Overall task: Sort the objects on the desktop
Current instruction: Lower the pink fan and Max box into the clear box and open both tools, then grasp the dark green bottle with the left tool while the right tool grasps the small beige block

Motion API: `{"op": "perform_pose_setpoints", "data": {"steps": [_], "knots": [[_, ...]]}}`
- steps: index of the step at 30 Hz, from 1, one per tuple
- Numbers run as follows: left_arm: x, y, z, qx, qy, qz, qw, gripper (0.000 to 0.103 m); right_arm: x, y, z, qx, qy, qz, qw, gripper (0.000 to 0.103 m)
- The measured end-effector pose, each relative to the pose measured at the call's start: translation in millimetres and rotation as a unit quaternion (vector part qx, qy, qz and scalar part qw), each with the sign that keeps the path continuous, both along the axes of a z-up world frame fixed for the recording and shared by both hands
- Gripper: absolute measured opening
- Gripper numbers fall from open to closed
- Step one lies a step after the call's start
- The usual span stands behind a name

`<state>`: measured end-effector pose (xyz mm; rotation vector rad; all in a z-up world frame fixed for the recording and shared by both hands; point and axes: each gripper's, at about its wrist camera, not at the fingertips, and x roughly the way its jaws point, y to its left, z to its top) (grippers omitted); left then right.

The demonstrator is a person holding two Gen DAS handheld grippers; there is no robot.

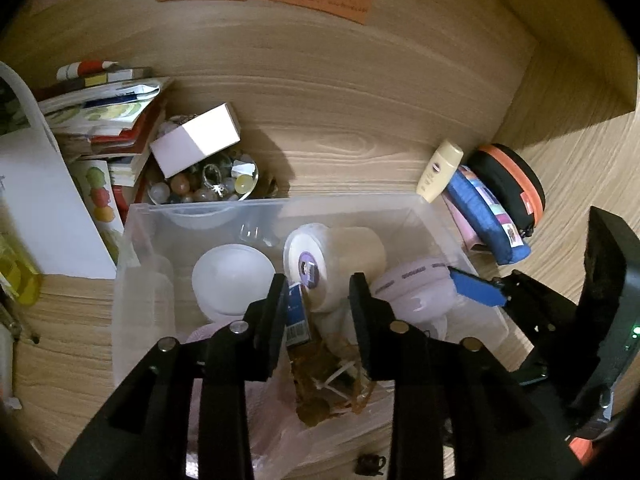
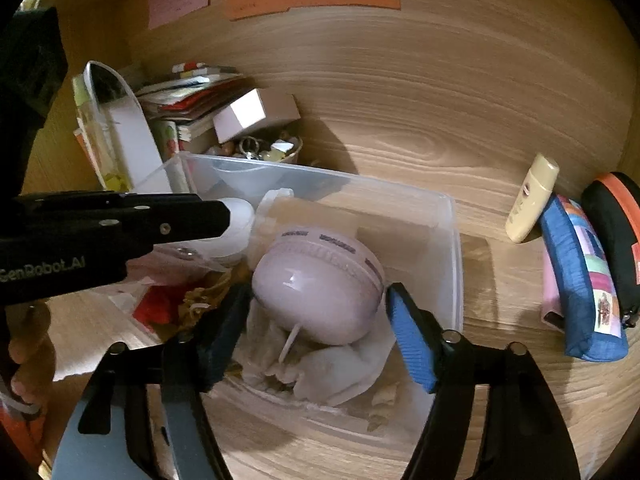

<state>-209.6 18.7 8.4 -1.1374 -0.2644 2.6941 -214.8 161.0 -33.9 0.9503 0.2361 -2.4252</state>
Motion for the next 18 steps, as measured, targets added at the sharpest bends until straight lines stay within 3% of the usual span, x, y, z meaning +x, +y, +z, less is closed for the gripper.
{"op": "perform_pose_setpoints", "data": {"steps": [7,12,18], "knots": [[9,-3,7,-0.008,0.017,0.011,0.9998,0.052,10,-2,7,0.007,0.026,0.0,1.0,0.076],[23,-6,19,-0.013,0.04,0.022,0.9989,0.064,11,0,11,0.008,0.034,-0.01,0.999,0.083],[48,-7,34,-0.042,0.069,0.04,0.9959,0.077,14,3,18,-0.002,0.036,-0.006,0.999,0.084]]}}
